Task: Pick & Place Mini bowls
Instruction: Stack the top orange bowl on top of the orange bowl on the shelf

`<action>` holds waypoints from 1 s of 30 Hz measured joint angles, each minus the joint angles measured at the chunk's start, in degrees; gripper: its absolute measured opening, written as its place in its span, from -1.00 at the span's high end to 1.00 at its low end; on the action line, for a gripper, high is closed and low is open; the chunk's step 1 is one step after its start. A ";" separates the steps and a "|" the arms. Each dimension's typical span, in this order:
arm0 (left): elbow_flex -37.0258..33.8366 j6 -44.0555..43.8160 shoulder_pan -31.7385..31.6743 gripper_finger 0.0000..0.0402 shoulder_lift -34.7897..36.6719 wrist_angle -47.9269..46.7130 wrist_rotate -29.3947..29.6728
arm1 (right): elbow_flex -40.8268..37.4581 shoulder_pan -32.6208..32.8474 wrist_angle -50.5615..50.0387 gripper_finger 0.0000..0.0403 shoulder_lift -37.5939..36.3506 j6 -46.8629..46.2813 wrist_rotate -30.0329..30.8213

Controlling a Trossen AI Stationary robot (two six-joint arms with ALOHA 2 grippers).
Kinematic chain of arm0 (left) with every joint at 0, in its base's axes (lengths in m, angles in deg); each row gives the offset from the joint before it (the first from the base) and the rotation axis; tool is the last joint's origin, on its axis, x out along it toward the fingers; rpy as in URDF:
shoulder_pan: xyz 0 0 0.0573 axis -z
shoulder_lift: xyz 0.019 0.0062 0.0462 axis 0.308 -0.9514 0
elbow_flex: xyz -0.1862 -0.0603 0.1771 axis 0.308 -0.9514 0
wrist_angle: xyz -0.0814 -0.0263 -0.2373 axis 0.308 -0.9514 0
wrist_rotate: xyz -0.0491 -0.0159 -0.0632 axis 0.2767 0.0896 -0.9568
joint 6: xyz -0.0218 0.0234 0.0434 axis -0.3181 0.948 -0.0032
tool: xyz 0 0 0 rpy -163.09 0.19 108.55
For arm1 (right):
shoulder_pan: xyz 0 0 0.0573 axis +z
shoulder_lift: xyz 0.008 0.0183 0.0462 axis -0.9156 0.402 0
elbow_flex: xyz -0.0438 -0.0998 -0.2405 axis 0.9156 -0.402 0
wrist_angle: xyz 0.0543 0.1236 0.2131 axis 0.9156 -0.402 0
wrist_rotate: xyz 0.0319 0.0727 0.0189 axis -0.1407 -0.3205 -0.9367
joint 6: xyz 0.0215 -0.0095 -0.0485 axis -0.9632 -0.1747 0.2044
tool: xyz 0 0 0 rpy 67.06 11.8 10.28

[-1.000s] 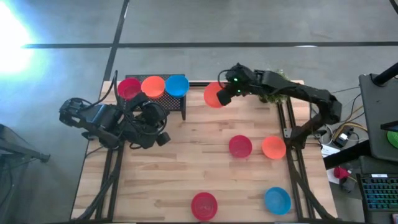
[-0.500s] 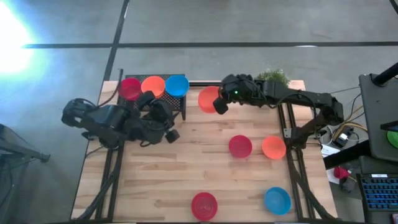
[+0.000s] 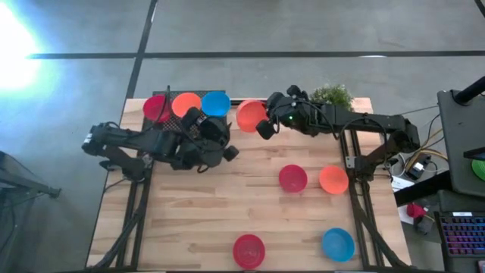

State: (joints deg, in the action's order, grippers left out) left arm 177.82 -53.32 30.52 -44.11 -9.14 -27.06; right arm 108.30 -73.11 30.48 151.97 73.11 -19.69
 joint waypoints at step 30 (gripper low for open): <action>-0.05 -3.67 -8.86 0.44 -2.28 3.84 -2.91 | 0.00 3.37 9.50 0.96 0.00 14.03 1.87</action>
State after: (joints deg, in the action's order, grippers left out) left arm 177.77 -56.99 21.66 -46.39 -5.30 -29.97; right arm 108.30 -69.74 39.98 151.97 87.14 -17.81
